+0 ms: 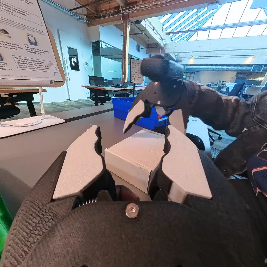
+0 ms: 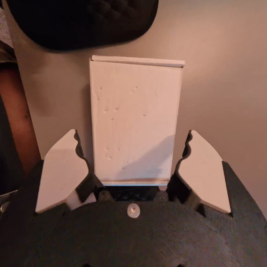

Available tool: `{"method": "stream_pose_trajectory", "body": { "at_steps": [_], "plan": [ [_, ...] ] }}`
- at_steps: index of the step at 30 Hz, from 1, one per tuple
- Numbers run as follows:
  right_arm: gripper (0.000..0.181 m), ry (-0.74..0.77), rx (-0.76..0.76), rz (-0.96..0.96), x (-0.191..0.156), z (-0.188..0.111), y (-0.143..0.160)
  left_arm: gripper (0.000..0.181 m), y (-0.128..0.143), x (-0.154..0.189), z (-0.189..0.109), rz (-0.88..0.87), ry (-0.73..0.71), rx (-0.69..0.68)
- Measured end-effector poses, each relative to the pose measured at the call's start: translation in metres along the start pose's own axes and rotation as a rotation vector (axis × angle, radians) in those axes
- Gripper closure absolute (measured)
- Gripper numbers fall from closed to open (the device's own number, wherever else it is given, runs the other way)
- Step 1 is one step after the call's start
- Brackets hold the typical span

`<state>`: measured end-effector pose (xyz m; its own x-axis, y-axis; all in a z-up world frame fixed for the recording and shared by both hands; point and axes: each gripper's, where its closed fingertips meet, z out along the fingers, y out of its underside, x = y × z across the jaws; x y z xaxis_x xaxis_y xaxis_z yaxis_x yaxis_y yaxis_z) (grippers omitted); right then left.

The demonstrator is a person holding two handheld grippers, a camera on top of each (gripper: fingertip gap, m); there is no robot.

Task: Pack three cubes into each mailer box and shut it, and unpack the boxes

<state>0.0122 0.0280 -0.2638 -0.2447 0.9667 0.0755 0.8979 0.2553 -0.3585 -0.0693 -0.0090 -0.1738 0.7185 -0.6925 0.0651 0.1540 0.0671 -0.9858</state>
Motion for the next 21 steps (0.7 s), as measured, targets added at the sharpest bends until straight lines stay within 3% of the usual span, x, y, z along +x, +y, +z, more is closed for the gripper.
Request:
{"method": "stream_pose_trajectory", "body": {
  "at_steps": [5, 8, 14, 17, 21],
  "plan": [
    [0.048, -0.004, -0.149, -0.021, 0.003, 0.011, 0.004, 0.097, 0.000, 0.000, 0.000, 0.001, -0.001, 0.002],
    [0.063, -0.018, -0.156, -0.010, 0.002, 0.013, 0.003, 0.097, 0.000, 0.000, -0.001, 0.004, 0.001, 0.003],
    [0.064, -0.012, -0.158, -0.054, 0.002, 0.009, 0.008, 0.098, 0.001, 0.000, -0.001, 0.000, 0.000, 0.001],
    [0.065, 0.022, -0.126, -0.094, 0.005, -0.009, 0.008, 0.098, 0.001, -0.001, -0.001, -0.002, 0.000, 0.000],
    [0.065, 0.148, -0.076, -0.159, 0.024, -0.065, 0.013, 0.099, 0.001, -0.001, -0.001, -0.001, -0.001, -0.001]
  ]
}}
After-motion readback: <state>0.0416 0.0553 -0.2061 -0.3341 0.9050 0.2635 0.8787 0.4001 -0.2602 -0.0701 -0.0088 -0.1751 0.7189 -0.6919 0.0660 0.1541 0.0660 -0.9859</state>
